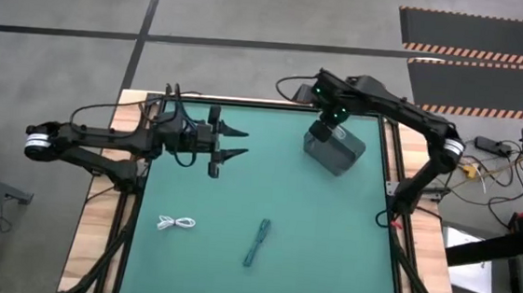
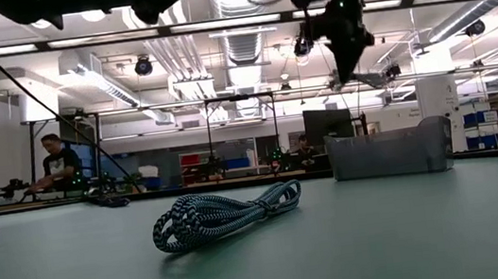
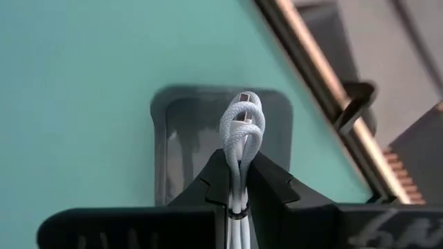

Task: Pick and place USB-C Cables
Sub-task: Put the light blue charger cable into the black container, then put the white charger cable into the black container

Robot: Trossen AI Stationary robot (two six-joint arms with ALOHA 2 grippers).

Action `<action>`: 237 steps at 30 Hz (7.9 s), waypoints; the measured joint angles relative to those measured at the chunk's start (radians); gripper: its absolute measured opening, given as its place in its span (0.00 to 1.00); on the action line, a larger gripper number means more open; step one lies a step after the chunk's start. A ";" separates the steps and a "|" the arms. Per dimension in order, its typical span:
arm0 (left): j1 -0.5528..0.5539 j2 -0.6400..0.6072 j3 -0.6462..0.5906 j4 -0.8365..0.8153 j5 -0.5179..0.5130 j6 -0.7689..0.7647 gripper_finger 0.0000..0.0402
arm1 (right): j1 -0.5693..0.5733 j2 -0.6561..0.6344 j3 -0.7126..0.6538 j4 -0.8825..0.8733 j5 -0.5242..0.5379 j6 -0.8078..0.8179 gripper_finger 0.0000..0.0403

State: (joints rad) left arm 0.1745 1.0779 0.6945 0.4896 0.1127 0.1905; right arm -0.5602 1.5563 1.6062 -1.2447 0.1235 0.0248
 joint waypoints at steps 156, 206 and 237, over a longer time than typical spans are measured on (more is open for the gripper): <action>-0.420 0.450 0.430 -1.421 -0.024 -0.783 0.31 | 0.294 -0.646 -1.049 1.479 -0.055 -0.089 0.19; -0.641 0.412 0.080 -1.412 0.012 -0.839 0.53 | 0.294 -0.644 -1.049 1.466 -0.054 -0.088 0.18; -0.641 0.412 0.032 -1.381 0.017 -0.839 0.23 | 0.294 -0.644 -1.049 1.461 -0.053 -0.088 0.17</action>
State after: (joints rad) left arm -0.4667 1.4902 0.7269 -0.8909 0.1297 -0.6483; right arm -0.2661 0.9119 0.5568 0.2165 0.0704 -0.0634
